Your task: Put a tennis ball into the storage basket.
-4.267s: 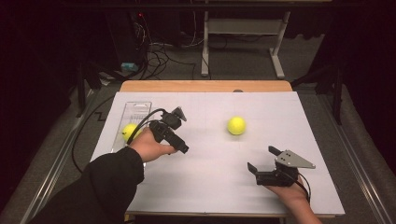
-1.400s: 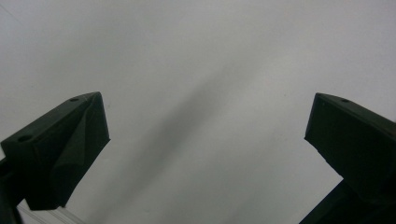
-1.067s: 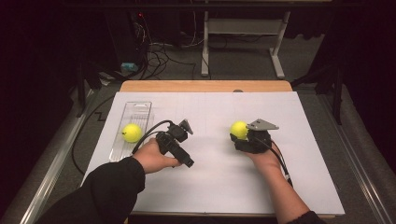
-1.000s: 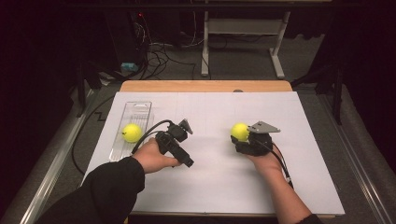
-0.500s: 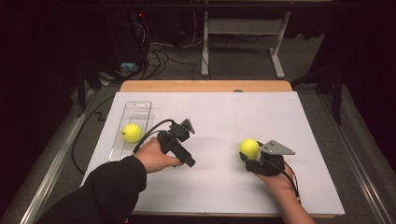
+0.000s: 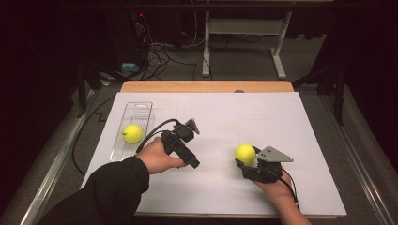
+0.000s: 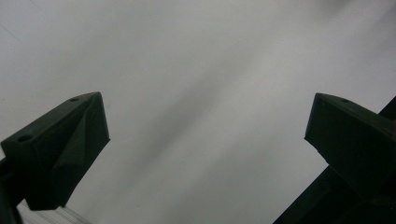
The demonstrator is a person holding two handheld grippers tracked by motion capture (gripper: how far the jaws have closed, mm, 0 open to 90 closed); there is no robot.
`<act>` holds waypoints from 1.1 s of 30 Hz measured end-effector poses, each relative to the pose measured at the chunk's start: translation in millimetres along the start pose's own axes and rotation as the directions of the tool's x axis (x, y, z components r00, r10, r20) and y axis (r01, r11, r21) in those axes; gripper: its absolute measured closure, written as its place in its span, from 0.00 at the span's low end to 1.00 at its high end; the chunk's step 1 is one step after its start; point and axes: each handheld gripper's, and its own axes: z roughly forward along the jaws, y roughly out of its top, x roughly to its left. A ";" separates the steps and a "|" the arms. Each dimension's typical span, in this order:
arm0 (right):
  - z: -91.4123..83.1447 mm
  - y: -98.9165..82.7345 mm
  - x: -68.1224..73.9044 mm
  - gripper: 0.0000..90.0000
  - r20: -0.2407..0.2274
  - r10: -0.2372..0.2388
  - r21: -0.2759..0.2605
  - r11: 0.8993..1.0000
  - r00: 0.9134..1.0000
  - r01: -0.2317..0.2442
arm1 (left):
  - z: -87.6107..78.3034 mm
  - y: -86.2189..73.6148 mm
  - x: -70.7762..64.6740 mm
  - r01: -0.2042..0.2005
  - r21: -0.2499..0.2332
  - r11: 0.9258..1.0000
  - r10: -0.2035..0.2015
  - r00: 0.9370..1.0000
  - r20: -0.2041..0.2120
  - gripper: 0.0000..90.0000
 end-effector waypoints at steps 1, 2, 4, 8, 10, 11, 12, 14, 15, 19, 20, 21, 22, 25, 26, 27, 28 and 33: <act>1.4 0.9 2.5 0.30 -0.004 0.000 -0.004 1.000 1.000 0.000 | 0.1 -0.2 -0.1 0.004 -0.005 1.000 -0.004 1.000 -0.002 0.01; 2.7 1.7 4.5 0.30 -0.009 -0.010 -0.005 1.000 1.000 0.010 | 0.0 -0.2 0.0 0.003 -0.005 1.000 -0.003 1.000 0.000 0.01; 5.5 2.9 8.8 0.30 -0.017 -0.016 -0.004 1.000 1.000 0.016 | 0.2 -0.4 0.4 0.002 -0.004 1.000 -0.002 1.000 0.004 0.01; 10.7 4.4 15.8 0.30 -0.035 -0.025 -0.003 1.000 0.999 0.025 | -0.2 -0.4 0.3 0.001 -0.005 1.000 -0.001 1.000 0.002 0.01; 12.3 5.5 18.9 0.30 -0.041 -0.029 -0.005 1.000 0.999 0.029 | -0.6 -0.5 0.8 0.003 -0.007 1.000 -0.003 1.000 0.002 0.01; 13.3 6.1 20.4 0.30 -0.045 -0.032 -0.011 0.999 0.998 0.032 | -1.0 -0.6 1.4 0.003 -0.008 1.000 -0.003 1.000 0.001 0.01; 13.9 6.6 22.3 0.30 -0.052 -0.031 -0.012 0.999 0.998 0.031 | -1.4 -0.8 2.1 0.003 -0.006 1.000 -0.003 1.000 0.001 0.01; 15.3 7.9 26.0 0.30 -0.060 -0.038 -0.017 0.999 0.997 0.037 | -2.1 -1.1 2.8 0.008 -0.010 1.000 -0.008 1.000 0.003 0.01; 16.4 8.6 27.9 0.30 -0.065 -0.044 -0.022 0.999 0.997 0.043 | -2.5 -1.3 3.1 0.008 -0.011 1.000 -0.008 1.000 0.003 0.01; 20.3 10.9 36.8 0.30 -0.085 -0.056 -0.028 0.998 0.995 0.053 | -3.8 -1.5 3.4 0.007 -0.014 1.000 -0.007 1.000 0.004 0.01; 21.1 11.4 39.2 0.30 -0.091 -0.058 -0.026 0.998 0.994 0.056 | -4.1 -1.5 3.2 0.008 -0.014 1.000 -0.007 1.000 0.005 0.01; 22.4 11.9 41.3 0.30 -0.095 -0.065 -0.030 0.998 0.993 0.063 | -4.0 -1.5 2.6 0.010 -0.019 1.000 -0.010 1.000 0.005 0.01; 23.5 12.5 43.6 0.30 -0.099 -0.069 -0.031 0.997 0.993 0.066 | -4.1 -1.4 2.3 0.010 -0.018 1.000 -0.010 1.000 0.005 0.01; 26.2 14.5 50.8 0.30 -0.114 -0.080 -0.032 0.997 0.990 0.077 | -5.0 -0.8 1.2 0.006 -0.015 1.000 -0.006 1.000 0.009 0.01; 27.2 15.1 53.5 0.30 -0.120 -0.081 -0.032 0.996 0.990 0.078 | -5.4 -0.5 1.0 0.002 -0.013 1.000 -0.002 1.000 0.011 0.01; 28.2 15.7 55.9 0.30 -0.124 -0.088 -0.034 0.996 0.988 0.084 | -5.4 -0.4 0.5 0.002 -0.014 1.000 -0.002 1.000 0.012 0.01; 29.1 16.2 58.7 0.30 -0.130 -0.088 -0.033 0.996 0.988 0.084 | -5.3 -0.3 0.0 0.002 -0.018 1.000 -0.002 1.000 0.012 0.01; 33.4 18.2 71.6 0.30 -0.161 -0.105 -0.033 0.994 0.981 0.101 | -4.6 0.7 -1.3 0.002 -0.016 1.000 -0.001 1.000 0.017 0.01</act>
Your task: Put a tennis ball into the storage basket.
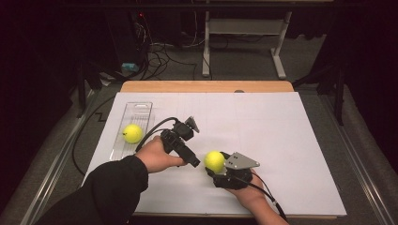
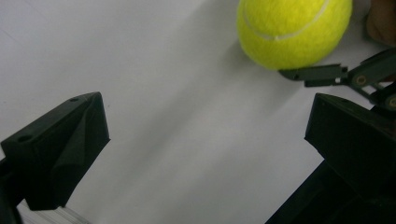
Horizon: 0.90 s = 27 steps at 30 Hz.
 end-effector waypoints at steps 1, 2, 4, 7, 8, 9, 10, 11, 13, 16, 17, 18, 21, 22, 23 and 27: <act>1.4 0.6 2.4 0.30 -0.006 0.000 -0.005 1.000 1.000 0.000 | 0.3 0.3 -0.4 -0.002 0.001 1.000 0.002 1.000 0.000 0.01; 2.2 1.2 4.4 0.30 -0.014 -0.005 -0.002 1.000 1.000 0.005 | 0.3 0.7 -0.9 -0.005 0.004 1.000 0.005 1.000 0.000 0.01; 4.4 2.3 9.1 0.30 -0.025 -0.008 -0.005 1.000 1.000 0.007 | 0.9 1.5 -2.1 -0.007 0.008 1.000 0.007 1.000 0.002 0.01; 7.7 3.9 15.1 0.30 -0.044 -0.014 -0.007 1.000 0.999 0.013 | 1.7 2.6 -3.8 -0.014 0.009 1.000 0.014 1.000 0.008 0.01; 8.8 4.5 17.4 0.30 -0.048 -0.009 -0.009 1.000 0.999 0.008 | 2.3 2.7 -4.7 -0.014 0.006 1.000 0.014 1.000 0.010 0.01; 9.6 4.9 19.7 0.30 -0.055 -0.001 -0.006 1.000 0.998 0.001 | 2.0 3.5 -5.0 -0.026 0.014 1.000 0.026 1.000 0.013 0.01; 10.5 5.5 21.2 0.30 -0.057 -0.007 -0.008 1.000 0.998 0.007 | 2.1 4.0 -5.9 -0.027 0.014 1.000 0.027 0.999 0.017 0.01; 11.6 6.1 22.6 0.30 -0.062 -0.014 -0.015 1.000 0.998 0.013 | 2.1 4.7 -6.9 -0.026 0.016 1.000 0.025 0.999 0.022 0.01; 12.2 7.4 25.7 0.30 -0.071 -0.007 -0.013 1.000 0.997 0.006 | 3.6 5.7 -8.9 -0.025 0.009 1.000 0.025 0.999 0.030 0.01; 13.0 9.4 27.2 0.30 -0.075 -0.015 -0.028 1.000 0.997 0.013 | 7.3 7.6 -11.9 -0.028 0.013 1.000 0.027 0.999 0.037 0.01; 12.1 10.0 28.6 0.30 -0.060 -0.004 -0.018 1.000 0.998 0.003 | 8.4 8.3 -12.7 -0.027 0.017 0.999 0.026 0.999 0.043 0.01; 12.2 10.3 28.7 0.30 -0.066 -0.004 -0.027 1.000 0.998 0.002 | 9.6 8.8 -13.4 -0.028 0.020 0.999 0.027 0.999 0.043 0.01; 11.3 11.4 28.1 0.30 -0.078 -0.004 -0.038 0.999 0.997 0.001 | 13.0 10.4 -13.3 -0.024 0.028 0.999 0.022 0.998 0.057 0.01; 10.8 11.6 28.4 0.30 -0.082 0.004 -0.039 0.999 0.997 -0.007 | 14.4 10.9 -13.4 -0.017 0.029 0.999 0.016 0.998 0.058 0.01; 10.6 11.9 28.0 0.30 -0.081 -0.004 -0.045 0.999 0.997 0.000 | 16.2 11.2 -13.2 -0.014 0.027 1.000 0.012 0.998 0.063 0.01; 9.3 12.8 28.5 0.30 -0.093 0.007 -0.060 0.998 0.996 -0.013 | 23.1 12.0 -13.9 -0.019 0.039 0.999 0.016 0.997 0.078 0.01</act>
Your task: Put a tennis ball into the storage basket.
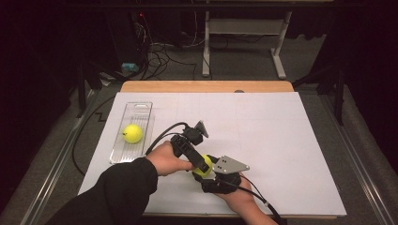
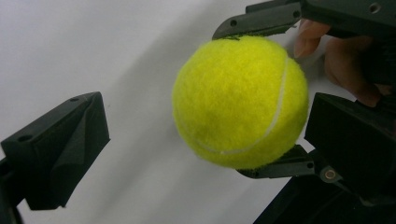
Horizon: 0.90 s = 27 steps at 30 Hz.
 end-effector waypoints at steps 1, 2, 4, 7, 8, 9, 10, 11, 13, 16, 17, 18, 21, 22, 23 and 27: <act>-0.5 0.5 -0.3 0.30 0.003 -0.008 -0.001 1.000 1.000 0.008 | 1.8 0.4 -0.4 0.000 0.004 1.000 0.000 1.000 0.005 0.01; -0.8 0.7 -0.1 0.30 0.007 -0.010 0.000 1.000 1.000 0.010 | 2.6 0.9 -0.7 0.000 0.013 1.000 0.000 1.000 0.011 0.01; -1.2 1.3 0.3 0.30 0.009 -0.012 -0.006 1.000 1.000 0.012 | 4.5 1.4 -1.3 -0.003 0.016 1.000 0.003 1.000 0.016 0.02; -1.1 1.6 1.1 0.30 -0.001 -0.005 -0.014 1.000 1.000 0.005 | 6.8 1.5 -1.8 -0.003 0.009 1.000 0.003 1.000 0.026 0.04; -1.3 1.8 1.3 0.30 0.003 -0.005 -0.012 1.000 1.000 0.005 | 7.2 1.5 -1.8 -0.003 0.008 1.000 0.003 1.000 0.030 0.06; -1.2 1.9 0.8 0.30 0.004 -0.012 -0.014 1.000 1.000 0.012 | 7.5 1.5 -1.7 -0.003 0.009 1.000 0.002 0.999 0.037 0.07; -1.3 1.9 0.8 0.30 0.005 -0.014 -0.014 1.000 1.000 0.014 | 7.7 1.4 -1.9 -0.005 0.008 1.000 0.005 0.999 0.041 0.09; -1.4 1.9 0.9 0.30 0.004 -0.012 -0.012 1.000 1.000 0.012 | 7.8 1.3 -2.1 -0.006 0.005 1.000 0.006 0.999 0.048 0.11; -1.0 1.8 0.4 0.30 0.004 -0.016 -0.016 1.000 1.000 0.016 | 7.6 1.2 -2.8 -0.007 -0.001 1.000 0.007 0.998 0.062 0.16; -1.4 1.9 1.1 0.30 0.010 -0.007 -0.006 1.000 1.000 0.007 | 7.4 1.1 -3.5 -0.020 -0.004 1.000 0.020 0.996 0.084 0.25; -1.2 1.8 1.1 0.30 0.010 -0.008 -0.004 1.000 1.000 0.008 | 7.7 1.1 -4.1 -0.022 -0.005 1.000 0.022 0.997 0.080 0.28; -1.1 1.6 1.2 0.30 0.003 -0.001 -0.004 1.000 1.000 0.001 | 6.7 1.8 -3.9 -0.035 0.014 0.999 0.034 0.997 0.075 0.29; -0.3 1.3 0.3 0.29 0.004 -0.013 -0.004 1.000 1.000 0.013 | 7.1 1.7 -4.7 -0.034 0.013 0.999 0.033 0.997 0.068 0.29; -0.2 1.4 0.0 0.29 0.002 -0.013 -0.004 1.000 1.000 0.013 | 7.2 1.8 -5.0 -0.033 0.014 0.999 0.032 0.997 0.066 0.29; -0.1 1.5 -0.7 0.29 0.003 -0.014 0.000 1.000 1.000 0.014 | 7.2 1.7 -5.1 -0.031 0.013 0.999 0.031 0.997 0.067 0.30; 0.3 0.5 -3.1 0.25 -0.025 0.001 -0.011 1.000 1.000 -0.002 | 7.0 1.6 -5.8 -0.031 0.009 0.999 0.030 0.998 0.063 0.30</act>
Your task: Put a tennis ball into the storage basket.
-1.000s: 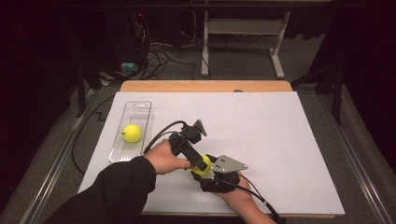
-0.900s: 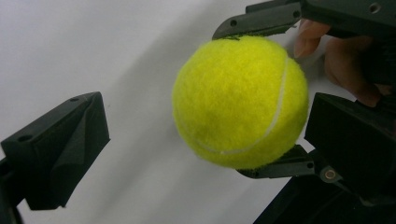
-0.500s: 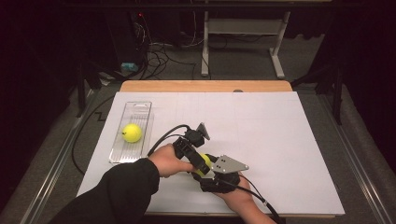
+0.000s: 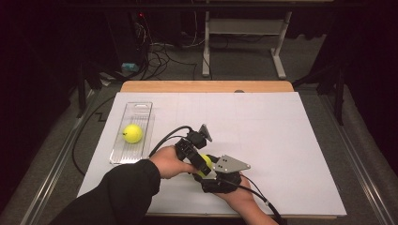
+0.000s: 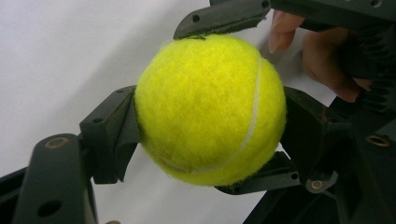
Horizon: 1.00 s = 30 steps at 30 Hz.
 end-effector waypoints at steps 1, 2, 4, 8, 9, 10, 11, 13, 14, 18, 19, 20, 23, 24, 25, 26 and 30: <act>0.3 -0.3 0.2 0.20 -0.002 0.016 0.004 1.000 1.000 -0.016 | -0.2 0.0 -0.1 0.000 0.001 1.000 0.000 1.000 -0.001 0.30; 1.3 -0.3 -0.6 0.16 -0.004 0.007 0.005 1.000 1.000 -0.007 | -0.6 0.0 0.0 -0.001 0.000 1.000 0.001 1.000 -0.005 0.30; 2.2 -1.1 -0.2 0.07 0.001 0.019 0.009 1.000 1.000 -0.019 | -2.2 0.1 0.7 0.002 0.000 1.000 -0.002 1.000 -0.015 0.30; 2.5 -1.7 -1.2 0.00 0.029 0.008 0.014 1.000 1.000 -0.009 | -5.1 -1.0 5.3 0.016 -0.003 1.000 -0.017 0.999 -0.032 0.30; 1.2 -1.6 -1.9 0.00 0.034 0.004 0.012 1.000 0.999 -0.004 | -6.0 -1.6 7.2 0.021 -0.005 1.000 -0.021 0.999 -0.033 0.30; 0.2 -1.5 -2.6 0.00 0.039 0.004 0.009 1.000 0.999 -0.004 | -7.1 -2.2 8.7 0.026 -0.004 1.000 -0.026 0.999 -0.036 0.30; -1.1 -1.5 -3.5 0.00 0.036 0.003 0.008 1.000 0.999 -0.003 | -8.1 -2.8 9.8 0.030 -0.004 1.000 -0.030 0.999 -0.043 0.30; -4.7 -1.8 -5.8 0.00 0.041 0.005 0.005 1.000 0.999 -0.005 | -10.9 -3.8 12.5 0.026 0.010 1.000 -0.025 0.998 -0.054 0.30; -6.7 -2.1 -7.6 0.00 0.047 0.007 0.002 1.000 0.999 -0.007 | -11.4 -4.4 13.0 0.038 0.002 0.999 -0.038 0.998 -0.055 0.30; -16.3 -4.6 -19.5 0.00 0.069 0.008 0.007 1.000 0.998 -0.009 | -17.5 -6.6 17.6 0.053 -0.001 0.999 -0.053 0.996 -0.075 0.30; -18.9 -5.5 -22.7 0.00 0.082 0.016 0.005 1.000 0.997 -0.016 | -19.8 -7.3 19.7 0.055 0.001 0.998 -0.055 0.996 -0.077 0.30; -22.0 -6.6 -26.4 0.00 0.091 0.019 0.005 1.000 0.996 -0.020 | -21.5 -8.2 21.4 0.062 -0.003 0.998 -0.062 0.995 -0.083 0.30; -30.3 -10.8 -37.7 0.00 0.127 0.030 0.007 1.000 0.991 -0.031 | -28.1 -10.7 27.9 0.073 0.005 0.997 -0.072 0.992 -0.102 0.30; -33.2 -12.2 -41.6 0.00 0.138 0.030 0.010 0.999 0.990 -0.032 | -30.2 -11.8 30.4 0.078 0.004 0.997 -0.077 0.992 -0.104 0.30; -35.7 -13.6 -45.2 0.00 0.153 0.032 0.006 0.999 0.988 -0.034 | -32.4 -13.3 33.3 0.083 0.003 0.997 -0.082 0.990 -0.113 0.30; -38.5 -15.0 -48.9 0.00 0.167 0.028 0.008 1.000 0.986 -0.030 | -34.8 -14.9 36.5 0.091 -0.001 0.996 -0.091 0.989 -0.119 0.30; -49.2 -20.3 -63.2 0.00 0.208 0.041 0.009 0.999 0.977 -0.044 | -45.4 -22.1 48.1 0.124 -0.012 0.992 -0.124 0.983 -0.135 0.30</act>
